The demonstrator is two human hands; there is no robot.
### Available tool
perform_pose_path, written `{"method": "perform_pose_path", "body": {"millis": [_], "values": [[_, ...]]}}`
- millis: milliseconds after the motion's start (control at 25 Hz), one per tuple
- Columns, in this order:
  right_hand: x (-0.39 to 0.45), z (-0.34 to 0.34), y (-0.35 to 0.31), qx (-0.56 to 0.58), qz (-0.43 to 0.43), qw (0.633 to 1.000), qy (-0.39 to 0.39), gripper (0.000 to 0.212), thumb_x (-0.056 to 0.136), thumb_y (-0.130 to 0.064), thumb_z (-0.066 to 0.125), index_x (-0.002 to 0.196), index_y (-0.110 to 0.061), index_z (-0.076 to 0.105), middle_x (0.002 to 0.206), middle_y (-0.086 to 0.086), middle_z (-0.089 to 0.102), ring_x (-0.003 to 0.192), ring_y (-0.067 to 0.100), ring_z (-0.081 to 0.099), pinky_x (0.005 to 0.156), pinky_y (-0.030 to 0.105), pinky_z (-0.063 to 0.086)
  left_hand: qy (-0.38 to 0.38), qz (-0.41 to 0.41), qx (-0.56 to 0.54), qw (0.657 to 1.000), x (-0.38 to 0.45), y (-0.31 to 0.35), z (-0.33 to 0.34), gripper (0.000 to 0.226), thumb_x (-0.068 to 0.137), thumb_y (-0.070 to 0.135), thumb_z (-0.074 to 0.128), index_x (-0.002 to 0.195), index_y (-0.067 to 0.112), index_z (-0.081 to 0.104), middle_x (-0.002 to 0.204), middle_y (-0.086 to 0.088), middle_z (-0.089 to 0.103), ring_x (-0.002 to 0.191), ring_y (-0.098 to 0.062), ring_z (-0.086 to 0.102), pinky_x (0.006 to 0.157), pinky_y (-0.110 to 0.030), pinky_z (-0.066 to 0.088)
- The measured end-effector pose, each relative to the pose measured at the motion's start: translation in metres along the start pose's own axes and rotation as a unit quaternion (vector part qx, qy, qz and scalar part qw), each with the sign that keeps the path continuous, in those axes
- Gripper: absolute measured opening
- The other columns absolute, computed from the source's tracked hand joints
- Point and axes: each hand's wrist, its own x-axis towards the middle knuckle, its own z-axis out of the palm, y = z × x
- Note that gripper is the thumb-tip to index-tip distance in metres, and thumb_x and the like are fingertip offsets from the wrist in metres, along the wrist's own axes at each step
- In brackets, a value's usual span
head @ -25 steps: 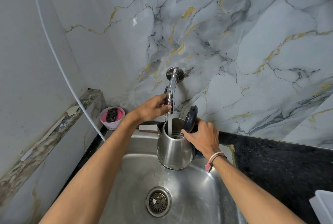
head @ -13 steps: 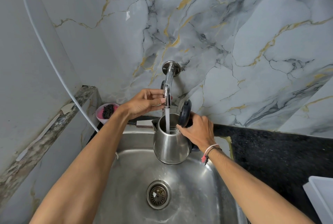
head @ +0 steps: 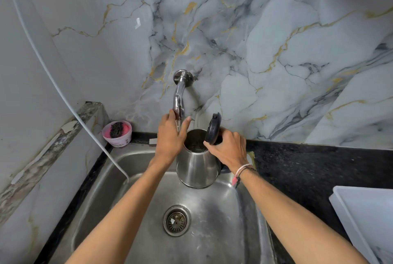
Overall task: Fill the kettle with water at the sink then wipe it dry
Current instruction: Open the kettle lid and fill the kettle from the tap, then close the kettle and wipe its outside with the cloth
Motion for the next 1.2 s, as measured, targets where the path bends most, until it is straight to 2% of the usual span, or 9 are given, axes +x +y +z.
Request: {"method": "perform_pose_path", "body": {"millis": [80,160,280,400,600,800,920,1040,1200], "values": [[-0.011,-0.023,0.021,0.002,0.012,1.0,0.023,0.041,0.066,-0.063,0.064,0.075,-0.024,0.067,0.07,-0.001,0.076,0.073,0.028,0.074,0.062,0.031,0.05,-0.066,0.013,0.023,0.997,-0.036,0.003,0.009,0.069,0.104,0.053,0.047,0.154,0.006,0.04,0.15,-0.018,0.053,0.14,-0.031,0.05,0.115,-0.031,0.037],[-0.024,-0.047,0.045,0.003,0.017,0.999,0.039,0.039,0.064,-0.06,0.067,0.072,-0.022,0.067,0.069,0.0,0.076,0.074,0.029,0.074,0.062,0.032,0.054,-0.141,0.055,0.09,0.984,-0.065,0.011,0.023,0.09,0.1,0.064,0.045,0.163,0.005,0.021,0.171,-0.017,0.025,0.16,-0.027,0.023,0.128,-0.031,0.014],[-0.049,-0.09,0.089,-0.009,0.021,0.998,0.061,0.039,0.062,-0.06,0.067,0.069,-0.022,0.066,0.068,0.001,0.076,0.075,0.032,0.074,0.061,0.035,0.056,-0.205,0.163,0.204,0.943,-0.092,0.036,0.064,0.1,0.096,0.068,0.047,0.164,0.001,0.015,0.174,-0.019,0.015,0.163,-0.027,0.012,0.131,-0.03,0.001],[-0.077,-0.133,0.141,-0.016,0.02,0.998,0.053,0.037,0.063,-0.062,0.066,0.069,-0.025,0.066,0.069,0.001,0.076,0.075,0.032,0.074,0.063,0.038,0.057,-0.218,0.216,0.251,0.918,-0.124,0.068,0.11,0.101,0.096,0.072,0.04,0.163,0.0,0.017,0.174,-0.019,0.015,0.163,-0.029,0.013,0.134,-0.041,0.012],[-0.114,-0.184,0.221,-0.021,0.0,1.0,0.021,0.037,0.064,-0.061,0.066,0.069,-0.025,0.066,0.068,-0.001,0.076,0.072,0.03,0.074,0.063,0.037,0.057,-0.217,0.205,0.278,0.913,-0.187,0.115,0.181,0.104,0.091,0.076,0.015,0.162,0.0,0.02,0.173,-0.017,0.017,0.162,-0.03,0.017,0.133,-0.043,0.017],[-0.132,-0.2,0.264,0.006,-0.02,1.0,-0.006,0.036,0.067,-0.062,0.067,0.071,-0.026,0.066,0.067,-0.001,0.076,0.069,0.027,0.075,0.059,0.032,0.055,-0.217,0.18,0.3,0.911,-0.219,0.14,0.215,0.103,0.093,0.075,0.016,0.162,-0.001,0.019,0.172,-0.018,0.019,0.162,-0.03,0.019,0.134,-0.042,0.012],[-0.127,-0.211,0.268,0.017,-0.038,0.997,-0.066,0.052,0.069,-0.078,0.068,0.093,-0.032,0.064,0.074,-0.007,0.076,0.076,0.02,0.075,0.067,0.031,0.056,-0.231,0.163,0.309,0.908,-0.222,0.147,0.217,0.1,0.095,0.075,0.019,0.164,0.002,0.013,0.174,-0.015,0.015,0.163,-0.025,0.014,0.135,-0.038,0.007],[-0.121,-0.232,0.273,0.019,-0.052,0.976,-0.209,0.083,0.065,-0.091,0.061,0.132,-0.044,0.048,0.102,-0.015,0.067,0.097,0.018,0.069,0.081,0.039,0.055,-0.261,0.131,0.215,0.932,-0.214,0.145,0.208,0.081,0.105,0.06,0.028,0.166,0.01,0.01,0.175,-0.004,0.01,0.164,-0.016,0.008,0.134,-0.033,0.003],[-0.114,-0.25,0.276,0.079,-0.008,0.975,-0.209,0.063,0.092,-0.078,0.036,0.149,-0.051,0.039,0.127,-0.01,0.056,0.118,0.015,0.057,0.103,0.042,0.047,-0.225,0.068,0.064,0.97,-0.191,0.152,0.189,0.06,0.112,0.043,0.019,0.165,0.015,0.018,0.172,0.006,0.016,0.162,-0.012,0.013,0.13,-0.026,0.004]]}}
